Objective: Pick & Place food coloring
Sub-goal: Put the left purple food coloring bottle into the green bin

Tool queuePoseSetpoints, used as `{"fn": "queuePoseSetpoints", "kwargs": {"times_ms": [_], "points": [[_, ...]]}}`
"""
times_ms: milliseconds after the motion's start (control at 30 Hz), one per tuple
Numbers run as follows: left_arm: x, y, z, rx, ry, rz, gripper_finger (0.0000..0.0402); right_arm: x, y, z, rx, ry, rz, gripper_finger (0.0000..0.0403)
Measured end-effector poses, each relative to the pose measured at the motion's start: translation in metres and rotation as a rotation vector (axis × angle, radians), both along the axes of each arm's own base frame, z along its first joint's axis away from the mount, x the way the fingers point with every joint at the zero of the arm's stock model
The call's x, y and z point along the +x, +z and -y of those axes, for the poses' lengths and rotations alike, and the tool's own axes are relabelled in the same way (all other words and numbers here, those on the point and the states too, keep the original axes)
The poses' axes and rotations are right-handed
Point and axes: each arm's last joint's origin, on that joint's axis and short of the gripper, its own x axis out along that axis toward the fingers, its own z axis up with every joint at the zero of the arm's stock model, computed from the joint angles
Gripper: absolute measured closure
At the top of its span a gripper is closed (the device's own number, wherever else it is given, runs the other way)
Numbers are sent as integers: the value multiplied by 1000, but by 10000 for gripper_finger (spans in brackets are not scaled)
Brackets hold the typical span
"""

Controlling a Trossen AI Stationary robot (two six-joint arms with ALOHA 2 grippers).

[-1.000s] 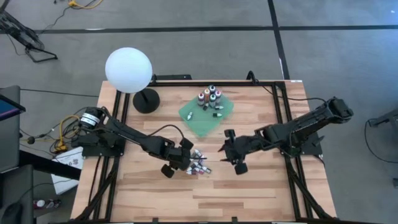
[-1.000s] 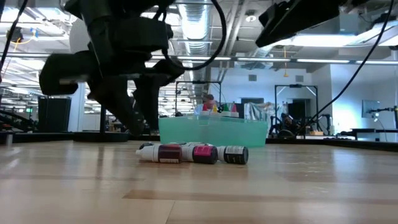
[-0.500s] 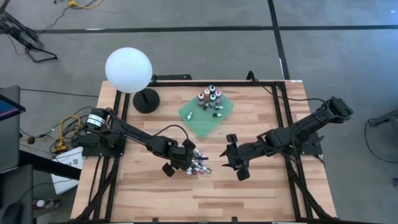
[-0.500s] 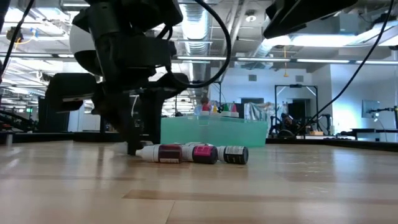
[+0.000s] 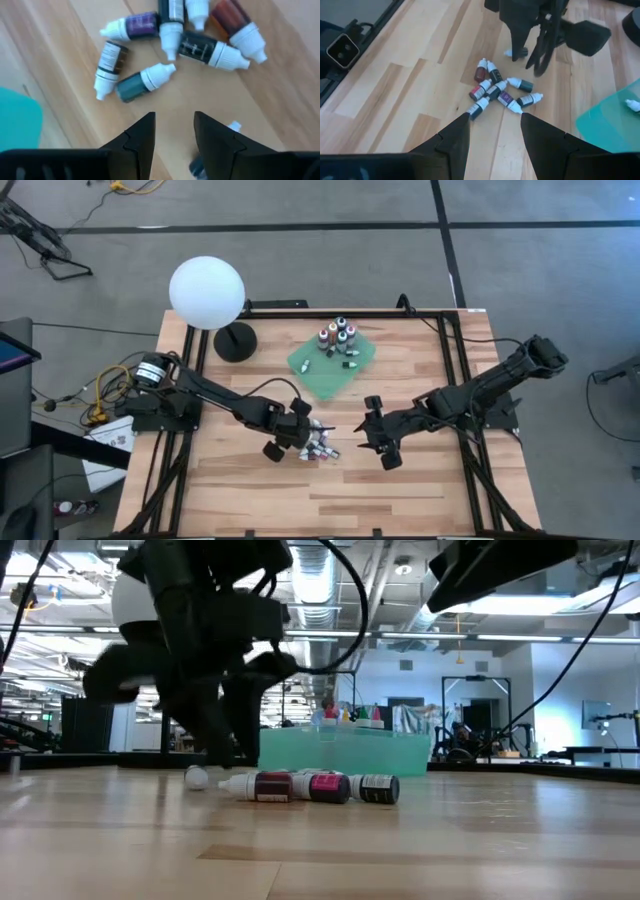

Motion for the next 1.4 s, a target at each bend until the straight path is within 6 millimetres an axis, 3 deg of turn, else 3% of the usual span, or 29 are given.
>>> {"fn": "queuePoseSetpoints", "kwargs": {"times_ms": [200,400,1400], "points": [[-4,21,1,-40,-13,-51,272,0,0,0,7,-5,-2,235],[-12,13,1,-87,-16,-129,272,0,0,-1,9,-3,0,235],[-18,-9,-17,-95,2,-115,276,1,2,-1,18,0,19,235]]}}
